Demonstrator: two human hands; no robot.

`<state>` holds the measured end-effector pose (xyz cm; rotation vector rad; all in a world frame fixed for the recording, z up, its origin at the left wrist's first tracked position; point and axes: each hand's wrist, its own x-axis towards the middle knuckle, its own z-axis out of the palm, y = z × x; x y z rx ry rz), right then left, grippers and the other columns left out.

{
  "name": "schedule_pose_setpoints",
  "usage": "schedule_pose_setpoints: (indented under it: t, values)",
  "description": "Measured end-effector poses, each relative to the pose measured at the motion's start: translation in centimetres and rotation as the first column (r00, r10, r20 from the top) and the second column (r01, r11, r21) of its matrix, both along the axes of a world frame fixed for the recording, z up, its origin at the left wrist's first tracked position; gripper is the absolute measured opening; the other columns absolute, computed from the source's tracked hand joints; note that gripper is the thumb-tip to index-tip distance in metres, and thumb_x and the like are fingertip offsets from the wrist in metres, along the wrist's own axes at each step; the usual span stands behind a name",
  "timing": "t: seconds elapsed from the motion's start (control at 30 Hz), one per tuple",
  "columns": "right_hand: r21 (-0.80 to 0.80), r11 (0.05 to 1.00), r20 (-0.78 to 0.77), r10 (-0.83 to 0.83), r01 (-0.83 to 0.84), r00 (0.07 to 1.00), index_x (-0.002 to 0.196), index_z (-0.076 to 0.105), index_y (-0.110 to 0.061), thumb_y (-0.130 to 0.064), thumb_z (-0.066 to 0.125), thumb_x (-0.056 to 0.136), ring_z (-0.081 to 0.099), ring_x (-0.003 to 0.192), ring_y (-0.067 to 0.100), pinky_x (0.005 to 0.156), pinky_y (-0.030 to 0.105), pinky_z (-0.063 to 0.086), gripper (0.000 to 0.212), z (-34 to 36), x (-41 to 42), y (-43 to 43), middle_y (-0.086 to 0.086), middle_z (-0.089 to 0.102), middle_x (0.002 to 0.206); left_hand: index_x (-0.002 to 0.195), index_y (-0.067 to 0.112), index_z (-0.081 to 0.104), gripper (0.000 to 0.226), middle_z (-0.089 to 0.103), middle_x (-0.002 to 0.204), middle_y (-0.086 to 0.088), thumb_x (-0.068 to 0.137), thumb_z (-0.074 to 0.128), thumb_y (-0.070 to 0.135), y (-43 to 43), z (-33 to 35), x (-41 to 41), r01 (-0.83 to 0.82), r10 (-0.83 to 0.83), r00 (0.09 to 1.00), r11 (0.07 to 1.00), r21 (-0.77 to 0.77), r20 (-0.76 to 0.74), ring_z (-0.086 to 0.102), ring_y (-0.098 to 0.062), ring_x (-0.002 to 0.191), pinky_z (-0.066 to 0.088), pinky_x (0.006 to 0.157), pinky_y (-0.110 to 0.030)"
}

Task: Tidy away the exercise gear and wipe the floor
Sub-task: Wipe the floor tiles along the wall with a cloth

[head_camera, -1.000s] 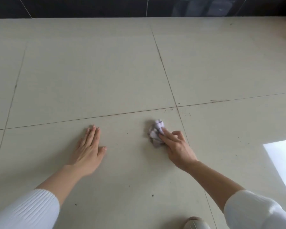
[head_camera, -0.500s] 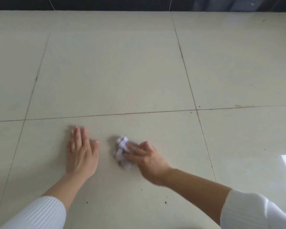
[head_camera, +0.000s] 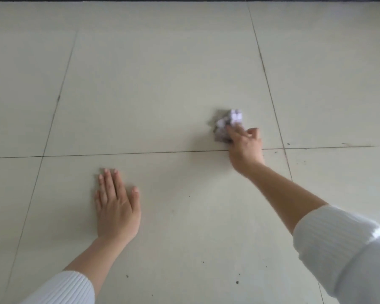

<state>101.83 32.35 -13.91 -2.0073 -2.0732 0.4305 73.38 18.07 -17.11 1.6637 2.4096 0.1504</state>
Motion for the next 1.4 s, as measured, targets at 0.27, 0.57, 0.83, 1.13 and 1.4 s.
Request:
schedule_pose_setpoints:
  t: [0.27, 0.57, 0.83, 1.13, 1.4]
  values:
    - [0.1, 0.546, -0.103, 0.837, -0.832, 0.537, 0.126, 0.061, -0.023, -0.011, 0.066, 0.073, 0.04, 0.097, 0.026, 0.078, 0.034, 0.049, 0.055, -1.0, -8.1, -13.4, -0.003, 0.052, 0.14, 0.147, -0.001, 0.027, 0.068, 0.023, 0.156, -0.015, 0.093, 0.018, 0.039, 1.2, 0.1, -1.2, 0.068, -0.066, 0.998, 0.994, 0.089, -0.024, 0.019, -0.029, 0.145, 0.012, 0.116, -0.046]
    - [0.18, 0.889, 0.018, 0.425, -0.421, 0.905, 0.139, 0.049, -0.019, 0.008, 0.033, 0.073, 0.047, 0.091, 0.033, 0.076, 0.045, 0.052, 0.073, -1.4, 0.5, 0.2, 0.0, 0.048, 0.144, 0.15, 0.001, 0.017, 0.07, 0.013, 0.159, -0.011, 0.094, 0.01, 0.043, 1.7, -0.2, -1.1, 0.025, -0.023, 0.999, 0.997, 0.071, -0.023, 0.01, -0.024, 0.147, 0.009, 0.119, -0.041]
    - [0.156, 0.919, -0.061, 0.376, -0.363, 0.925, 0.133, 0.056, -0.026, -0.009, 0.025, 0.073, 0.044, 0.086, 0.028, 0.077, 0.035, 0.046, 0.069, -1.5, -8.8, -0.4, -0.003, 0.046, 0.146, 0.149, 0.003, 0.025, 0.066, 0.017, 0.158, -0.007, 0.095, 0.014, 0.04, 1.5, -0.2, -1.3, 0.038, -0.038, 0.999, 0.992, 0.117, 0.001, 0.013, -0.02, 0.147, 0.007, 0.117, -0.035]
    - [0.127, 0.396, 0.103, 0.907, -0.91, 0.409, 0.121, 0.065, -0.029, -0.013, 0.073, 0.056, 0.047, 0.1, 0.021, 0.078, 0.027, 0.047, 0.067, -0.7, -7.2, -7.9, -0.008, 0.058, 0.133, 0.145, -0.001, 0.033, 0.059, 0.026, 0.155, -0.012, 0.096, 0.021, 0.03, 1.4, -0.4, -1.6, 0.049, -0.053, 0.998, 0.985, 0.166, 0.017, 0.021, -0.024, 0.145, 0.015, 0.117, -0.038]
    - [0.133, 0.986, 0.028, 0.099, -0.102, 0.995, 0.131, 0.058, -0.022, 0.011, 0.043, 0.073, 0.044, 0.093, 0.033, 0.075, 0.044, 0.049, 0.069, -0.3, -0.3, 0.7, -0.001, 0.052, 0.14, 0.148, 0.003, 0.028, 0.062, 0.022, 0.158, -0.009, 0.094, 0.018, 0.032, 1.6, 0.0, -1.2, 0.027, -0.032, 0.999, 0.99, 0.14, 0.038, 0.016, -0.021, 0.146, 0.011, 0.119, -0.037]
